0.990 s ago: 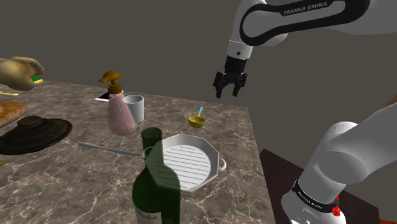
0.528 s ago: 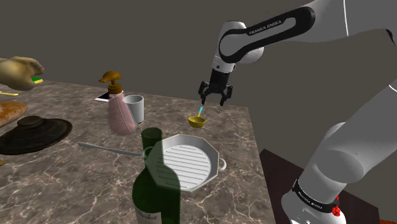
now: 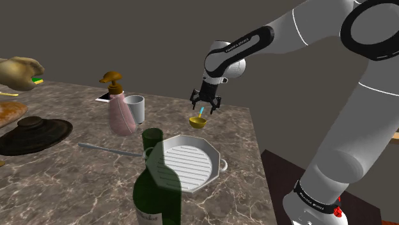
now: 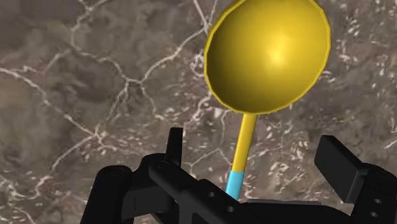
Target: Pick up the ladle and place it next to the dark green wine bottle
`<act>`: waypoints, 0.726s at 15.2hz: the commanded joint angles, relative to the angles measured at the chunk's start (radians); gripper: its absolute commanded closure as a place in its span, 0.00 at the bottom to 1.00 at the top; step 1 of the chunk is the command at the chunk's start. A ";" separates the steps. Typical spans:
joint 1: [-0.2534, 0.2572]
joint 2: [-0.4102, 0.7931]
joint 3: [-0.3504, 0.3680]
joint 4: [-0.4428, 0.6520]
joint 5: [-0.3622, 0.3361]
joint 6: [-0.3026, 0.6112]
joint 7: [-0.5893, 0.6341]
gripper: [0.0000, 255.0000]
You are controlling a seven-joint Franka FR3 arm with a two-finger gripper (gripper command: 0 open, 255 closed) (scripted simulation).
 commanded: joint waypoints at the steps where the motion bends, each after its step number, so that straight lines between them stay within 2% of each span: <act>1: -0.004 0.054 -0.004 0.029 0.008 0.030 0.049 0.00; 8: 0.005 0.118 0.004 0.008 0.018 0.116 0.043 0.00; 11: 0.006 0.124 0.004 0.007 0.019 0.123 0.043 0.00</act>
